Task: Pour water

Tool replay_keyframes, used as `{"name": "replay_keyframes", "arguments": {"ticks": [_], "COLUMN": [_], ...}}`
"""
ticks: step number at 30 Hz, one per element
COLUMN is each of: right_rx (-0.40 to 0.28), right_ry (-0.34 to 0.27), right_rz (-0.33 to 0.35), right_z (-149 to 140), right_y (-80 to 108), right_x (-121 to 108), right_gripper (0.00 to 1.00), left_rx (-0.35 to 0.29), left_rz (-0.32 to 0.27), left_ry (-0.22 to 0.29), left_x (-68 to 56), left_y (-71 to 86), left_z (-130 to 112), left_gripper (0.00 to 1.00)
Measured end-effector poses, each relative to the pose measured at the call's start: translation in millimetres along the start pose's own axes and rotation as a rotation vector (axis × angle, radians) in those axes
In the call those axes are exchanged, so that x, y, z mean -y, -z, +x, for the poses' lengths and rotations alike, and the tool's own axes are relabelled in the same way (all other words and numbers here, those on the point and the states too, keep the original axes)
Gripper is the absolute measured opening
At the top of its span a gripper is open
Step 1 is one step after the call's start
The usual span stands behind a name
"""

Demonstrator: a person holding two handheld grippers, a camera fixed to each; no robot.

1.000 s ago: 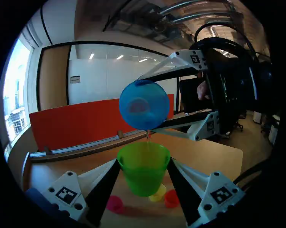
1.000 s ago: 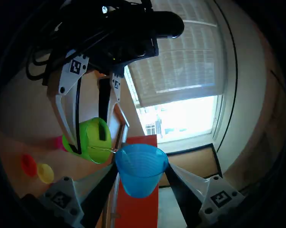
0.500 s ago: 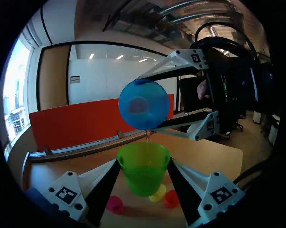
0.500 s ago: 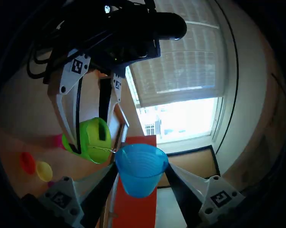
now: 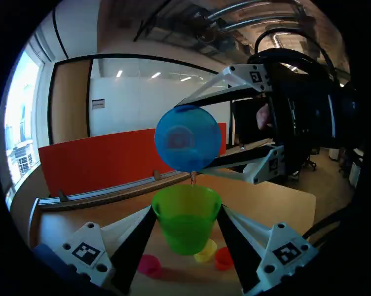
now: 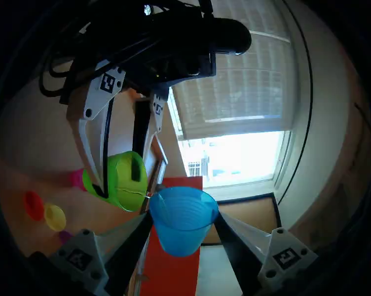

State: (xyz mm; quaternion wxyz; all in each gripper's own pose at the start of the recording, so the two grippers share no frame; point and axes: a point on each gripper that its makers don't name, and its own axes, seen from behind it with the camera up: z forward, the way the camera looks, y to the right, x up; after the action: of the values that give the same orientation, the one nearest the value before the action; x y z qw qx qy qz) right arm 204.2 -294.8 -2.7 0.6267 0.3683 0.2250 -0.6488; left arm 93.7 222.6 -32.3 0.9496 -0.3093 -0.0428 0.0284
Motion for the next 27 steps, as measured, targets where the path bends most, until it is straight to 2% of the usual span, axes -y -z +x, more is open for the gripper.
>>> {"name": "replay_keyframes", "arguments": {"ticks": [27], "right_rx": [0.007], "right_ry": [0.063], "right_rz": [-0.009], "right_z": [0.9], "right_y": [-1.3], "right_x": [-0.5], "right_gripper": [0.90], "left_rx": [0.002], "left_rz": [-0.003], "left_ry": [-0.003], "left_x": [-1.7], "left_y": [0.7], "left_z": [0.0], "left_gripper": [0.85]}}
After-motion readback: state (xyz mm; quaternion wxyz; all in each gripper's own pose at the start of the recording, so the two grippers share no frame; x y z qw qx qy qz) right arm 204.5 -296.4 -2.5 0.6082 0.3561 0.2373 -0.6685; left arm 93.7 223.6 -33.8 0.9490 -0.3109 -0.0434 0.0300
